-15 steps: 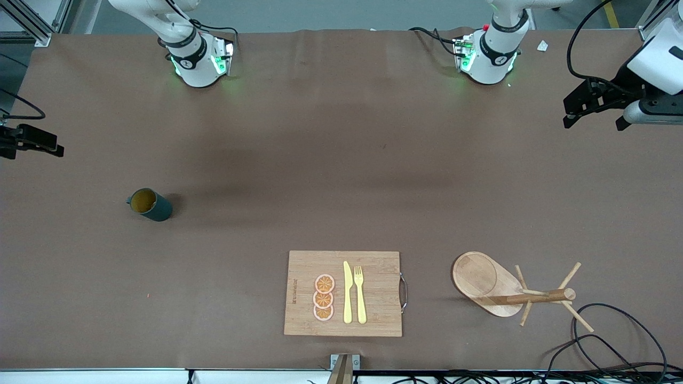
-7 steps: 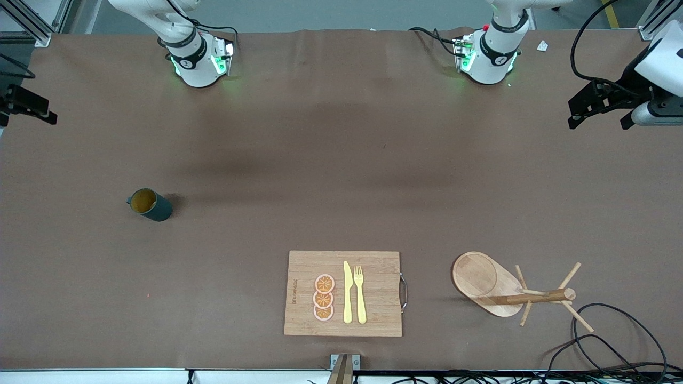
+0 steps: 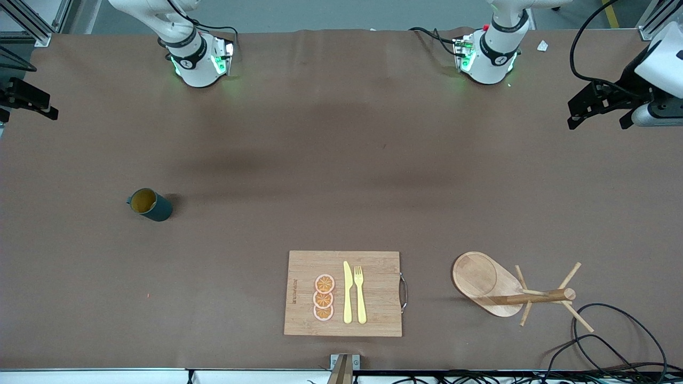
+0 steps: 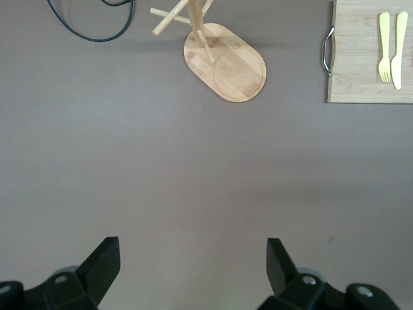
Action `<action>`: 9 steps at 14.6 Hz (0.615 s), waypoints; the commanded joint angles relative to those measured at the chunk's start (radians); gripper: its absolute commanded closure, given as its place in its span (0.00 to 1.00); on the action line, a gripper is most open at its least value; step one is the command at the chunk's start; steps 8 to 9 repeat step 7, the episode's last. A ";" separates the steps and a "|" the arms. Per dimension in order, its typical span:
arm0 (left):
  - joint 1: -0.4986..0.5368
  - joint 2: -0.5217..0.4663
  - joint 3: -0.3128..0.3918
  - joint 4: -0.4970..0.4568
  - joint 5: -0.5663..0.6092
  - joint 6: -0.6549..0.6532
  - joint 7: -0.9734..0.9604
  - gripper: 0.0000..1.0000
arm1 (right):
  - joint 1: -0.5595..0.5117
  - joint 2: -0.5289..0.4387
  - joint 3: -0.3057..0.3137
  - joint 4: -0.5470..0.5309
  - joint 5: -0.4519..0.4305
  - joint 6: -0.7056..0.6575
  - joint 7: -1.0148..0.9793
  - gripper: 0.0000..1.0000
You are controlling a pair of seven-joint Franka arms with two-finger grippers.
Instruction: Transfer cup from left to right arm and place
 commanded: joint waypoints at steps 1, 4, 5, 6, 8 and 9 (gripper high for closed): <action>0.001 -0.001 0.000 0.020 0.017 -0.010 0.007 0.00 | 0.005 -0.027 0.001 -0.031 0.006 0.021 0.010 0.00; 0.001 -0.001 0.000 0.020 0.017 -0.010 0.008 0.00 | 0.005 -0.025 0.000 -0.031 0.006 0.020 0.008 0.00; 0.001 -0.001 0.000 0.019 0.017 -0.010 0.007 0.00 | 0.003 -0.025 0.000 -0.031 0.006 0.017 0.010 0.00; 0.000 0.000 -0.001 0.019 0.016 -0.012 0.007 0.00 | -0.002 -0.025 0.000 -0.031 0.006 0.014 0.011 0.00; -0.002 0.000 -0.001 0.017 0.014 -0.012 0.007 0.00 | -0.002 -0.025 -0.002 -0.031 0.006 0.012 0.011 0.00; -0.002 0.000 -0.001 0.017 0.014 -0.012 0.007 0.00 | -0.002 -0.025 -0.002 -0.031 0.006 0.012 0.011 0.00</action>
